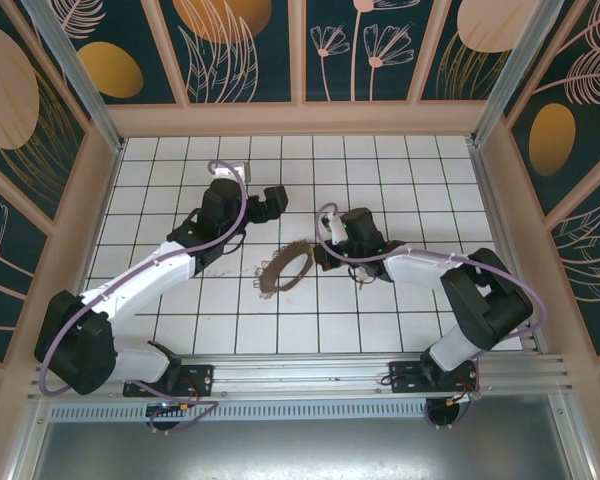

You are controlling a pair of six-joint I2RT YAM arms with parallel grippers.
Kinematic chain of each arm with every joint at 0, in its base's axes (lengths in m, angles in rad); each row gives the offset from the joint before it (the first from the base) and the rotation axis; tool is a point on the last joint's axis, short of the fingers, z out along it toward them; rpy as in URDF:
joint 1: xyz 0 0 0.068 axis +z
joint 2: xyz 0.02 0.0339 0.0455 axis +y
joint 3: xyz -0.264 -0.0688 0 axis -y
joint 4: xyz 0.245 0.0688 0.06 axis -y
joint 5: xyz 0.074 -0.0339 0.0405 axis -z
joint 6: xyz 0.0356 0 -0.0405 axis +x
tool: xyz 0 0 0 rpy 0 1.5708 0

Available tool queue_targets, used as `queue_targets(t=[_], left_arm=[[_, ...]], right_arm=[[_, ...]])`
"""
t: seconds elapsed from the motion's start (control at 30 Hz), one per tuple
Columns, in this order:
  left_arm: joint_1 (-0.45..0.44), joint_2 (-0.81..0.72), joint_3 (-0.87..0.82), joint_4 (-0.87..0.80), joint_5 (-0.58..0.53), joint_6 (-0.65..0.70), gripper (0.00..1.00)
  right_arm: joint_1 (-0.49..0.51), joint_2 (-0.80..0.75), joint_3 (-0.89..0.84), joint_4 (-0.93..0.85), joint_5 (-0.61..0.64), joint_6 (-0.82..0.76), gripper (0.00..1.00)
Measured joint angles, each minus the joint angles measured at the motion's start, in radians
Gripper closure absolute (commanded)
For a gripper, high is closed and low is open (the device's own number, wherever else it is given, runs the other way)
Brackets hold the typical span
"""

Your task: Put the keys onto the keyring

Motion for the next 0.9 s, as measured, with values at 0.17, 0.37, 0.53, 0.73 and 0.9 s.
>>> queue_targets(t=[0.17, 0.37, 0.53, 0.73, 0.9], left_arm=[[0.000, 0.007, 0.104, -0.012, 0.019, 0.078, 0.01], [0.023, 0.058, 0.219, 0.004, 0.125, 0.136, 0.01], [0.065, 0.122, 0.258, 0.045, 0.277, 0.154, 0.03], [0.090, 0.205, 0.313, 0.096, 0.456, 0.173, 0.16], [0.091, 0.257, 0.365, 0.130, 0.588, 0.191, 0.33]], right_arm=[[-0.071, -0.055, 0.071, 0.001, -0.067, -0.056, 1.00], [-0.220, -0.083, 0.113, 0.015, -0.191, -0.085, 1.00], [-0.309, -0.082, 0.200, 0.027, -0.300, -0.096, 1.00], [-0.384, -0.071, 0.304, 0.081, -0.442, -0.107, 1.00], [-0.416, -0.062, 0.364, 0.097, -0.546, -0.106, 1.00]])
